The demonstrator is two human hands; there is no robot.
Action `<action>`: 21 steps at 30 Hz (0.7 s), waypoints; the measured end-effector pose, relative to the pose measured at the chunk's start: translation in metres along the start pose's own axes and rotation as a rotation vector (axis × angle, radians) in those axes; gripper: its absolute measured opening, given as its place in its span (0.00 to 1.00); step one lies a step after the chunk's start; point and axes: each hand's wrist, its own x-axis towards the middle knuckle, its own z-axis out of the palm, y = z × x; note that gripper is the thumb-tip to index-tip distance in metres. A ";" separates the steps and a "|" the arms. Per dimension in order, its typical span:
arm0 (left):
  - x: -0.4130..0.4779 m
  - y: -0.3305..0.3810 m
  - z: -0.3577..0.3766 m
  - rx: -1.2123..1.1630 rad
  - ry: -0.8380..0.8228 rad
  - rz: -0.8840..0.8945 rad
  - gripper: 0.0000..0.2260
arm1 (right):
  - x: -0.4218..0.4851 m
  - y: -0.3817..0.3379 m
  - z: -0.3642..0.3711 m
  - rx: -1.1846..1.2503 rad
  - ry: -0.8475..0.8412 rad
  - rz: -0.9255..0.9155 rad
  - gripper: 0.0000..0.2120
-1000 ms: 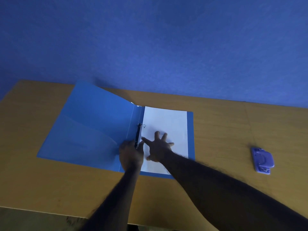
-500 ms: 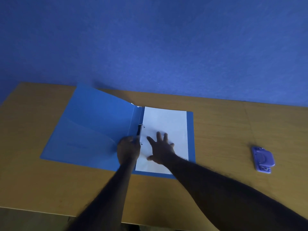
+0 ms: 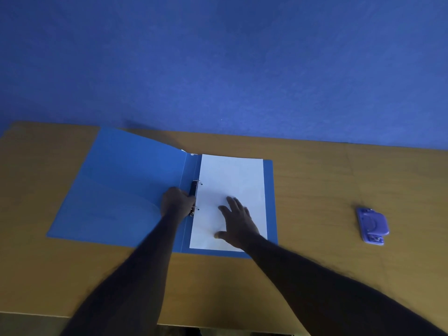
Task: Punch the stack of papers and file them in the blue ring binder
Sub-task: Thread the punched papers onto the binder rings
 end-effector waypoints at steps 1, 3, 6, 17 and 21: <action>-0.001 0.000 -0.001 -0.020 0.006 0.013 0.10 | 0.000 0.000 0.000 0.003 -0.003 0.004 0.38; 0.000 0.000 -0.003 -0.066 0.024 0.043 0.08 | 0.000 0.000 -0.001 0.005 -0.006 0.007 0.38; -0.001 0.001 -0.003 -0.107 0.020 0.110 0.04 | 0.000 0.000 0.000 0.007 0.002 0.010 0.38; -0.015 -0.007 0.020 0.250 0.080 0.461 0.11 | 0.001 -0.003 -0.001 0.013 -0.006 0.028 0.38; -0.022 -0.005 0.022 0.317 0.096 0.461 0.12 | -0.003 -0.001 -0.003 0.002 -0.001 0.038 0.38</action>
